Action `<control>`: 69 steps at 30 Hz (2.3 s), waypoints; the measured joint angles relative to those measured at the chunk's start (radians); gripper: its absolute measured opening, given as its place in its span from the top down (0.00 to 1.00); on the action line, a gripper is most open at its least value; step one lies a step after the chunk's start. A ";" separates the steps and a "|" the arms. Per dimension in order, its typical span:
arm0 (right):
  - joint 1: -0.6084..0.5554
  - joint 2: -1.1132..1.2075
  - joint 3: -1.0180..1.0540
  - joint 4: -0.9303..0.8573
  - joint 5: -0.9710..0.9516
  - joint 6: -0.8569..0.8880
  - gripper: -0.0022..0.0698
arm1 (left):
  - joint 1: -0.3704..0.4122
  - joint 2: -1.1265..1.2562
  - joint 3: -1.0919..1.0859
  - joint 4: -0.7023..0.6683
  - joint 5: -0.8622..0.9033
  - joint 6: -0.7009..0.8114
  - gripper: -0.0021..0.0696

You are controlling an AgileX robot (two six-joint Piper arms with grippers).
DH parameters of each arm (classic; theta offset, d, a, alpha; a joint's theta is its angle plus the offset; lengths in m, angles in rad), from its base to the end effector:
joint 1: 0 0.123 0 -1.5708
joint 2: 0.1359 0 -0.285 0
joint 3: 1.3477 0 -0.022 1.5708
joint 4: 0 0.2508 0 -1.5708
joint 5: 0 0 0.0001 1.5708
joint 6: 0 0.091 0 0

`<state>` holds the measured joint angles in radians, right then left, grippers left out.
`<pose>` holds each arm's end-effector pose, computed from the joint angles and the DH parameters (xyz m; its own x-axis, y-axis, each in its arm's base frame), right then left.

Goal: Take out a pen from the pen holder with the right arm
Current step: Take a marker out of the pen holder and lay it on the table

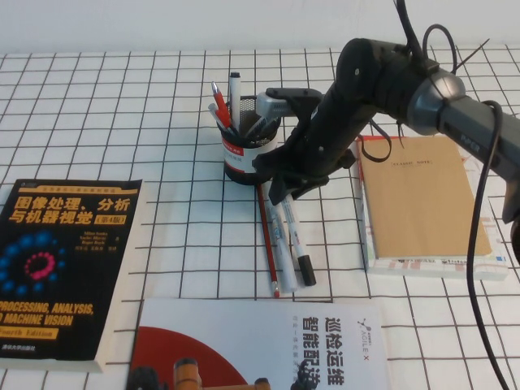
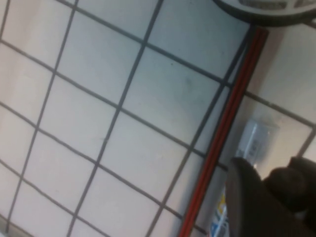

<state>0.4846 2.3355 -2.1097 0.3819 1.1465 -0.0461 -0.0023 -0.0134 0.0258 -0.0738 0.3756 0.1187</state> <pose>0.4291 0.2608 0.2057 -0.8980 -0.3479 -0.2692 -0.4286 0.8300 0.3571 0.0525 -0.0026 0.1715 -0.2936 0.0507 -0.9546 0.0429 0.9983 0.0398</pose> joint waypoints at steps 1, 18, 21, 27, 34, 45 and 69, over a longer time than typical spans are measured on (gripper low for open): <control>0.000 0.005 0.000 0.006 -0.005 0.000 0.79 | 0.000 0.000 0.000 0.000 0.000 0.000 0.98; 0.000 0.032 0.000 0.048 -0.018 0.000 0.63 | 0.000 0.000 0.000 0.000 0.000 0.000 0.98; 0.000 0.029 0.000 0.048 -0.009 0.000 0.63 | 0.000 0.000 0.000 0.000 0.000 0.000 0.98; 0.000 -0.062 0.000 -0.036 0.040 0.028 0.62 | 0.000 0.000 0.000 0.000 0.000 0.000 0.98; 0.045 -0.306 0.076 -0.161 0.074 0.046 0.71 | 0.000 0.000 0.000 0.000 0.000 0.000 0.98; 0.096 -0.750 0.467 -0.217 -0.023 0.046 0.98 | 0.000 0.000 0.000 0.000 0.000 0.000 0.98; 0.096 -1.547 1.289 -0.263 -0.215 0.046 0.99 | 0.000 0.000 0.000 0.000 0.000 0.000 0.98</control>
<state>0.5803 0.7880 -0.8211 0.1191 0.9315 0.0000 -0.0023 -0.0134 0.0258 -0.0738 0.3756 0.1187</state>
